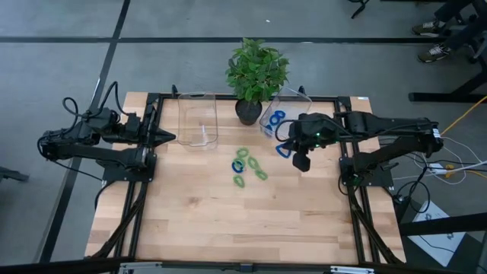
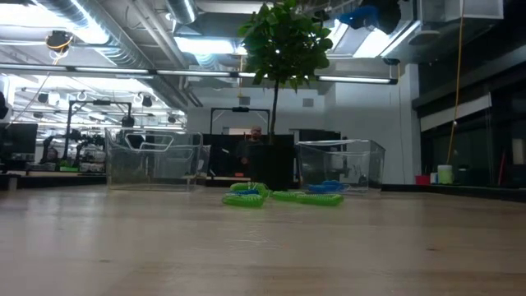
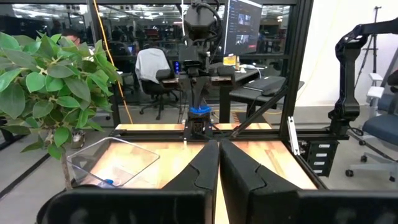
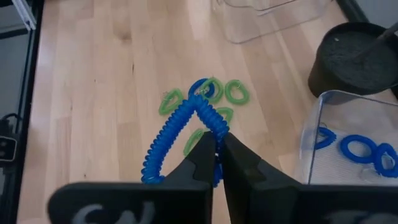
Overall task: Sort spring keychains
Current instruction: Put the blue spring keychain into the right transparent bin
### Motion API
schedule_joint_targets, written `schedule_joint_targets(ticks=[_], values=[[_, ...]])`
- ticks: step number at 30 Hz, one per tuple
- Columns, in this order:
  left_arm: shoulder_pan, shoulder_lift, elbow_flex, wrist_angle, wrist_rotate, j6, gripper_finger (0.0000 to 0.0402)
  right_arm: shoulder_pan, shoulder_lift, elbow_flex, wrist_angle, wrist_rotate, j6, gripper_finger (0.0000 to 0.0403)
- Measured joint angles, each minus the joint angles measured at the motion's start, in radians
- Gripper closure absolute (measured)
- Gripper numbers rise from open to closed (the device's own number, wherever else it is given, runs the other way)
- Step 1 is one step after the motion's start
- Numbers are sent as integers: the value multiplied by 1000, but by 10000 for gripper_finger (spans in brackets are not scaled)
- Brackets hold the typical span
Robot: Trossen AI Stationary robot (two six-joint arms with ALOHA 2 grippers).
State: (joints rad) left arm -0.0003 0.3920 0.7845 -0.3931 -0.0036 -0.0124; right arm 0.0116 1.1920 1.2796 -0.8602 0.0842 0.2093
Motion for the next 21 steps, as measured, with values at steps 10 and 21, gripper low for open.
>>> schedule_joint_targets(ticks=[10,21], values=[[0,0,0,0,0,0,393,0,-2,0,57,53,-2,384],[0,0,0,0,0,0,393,-83,4,0,90,56,-32,384]])
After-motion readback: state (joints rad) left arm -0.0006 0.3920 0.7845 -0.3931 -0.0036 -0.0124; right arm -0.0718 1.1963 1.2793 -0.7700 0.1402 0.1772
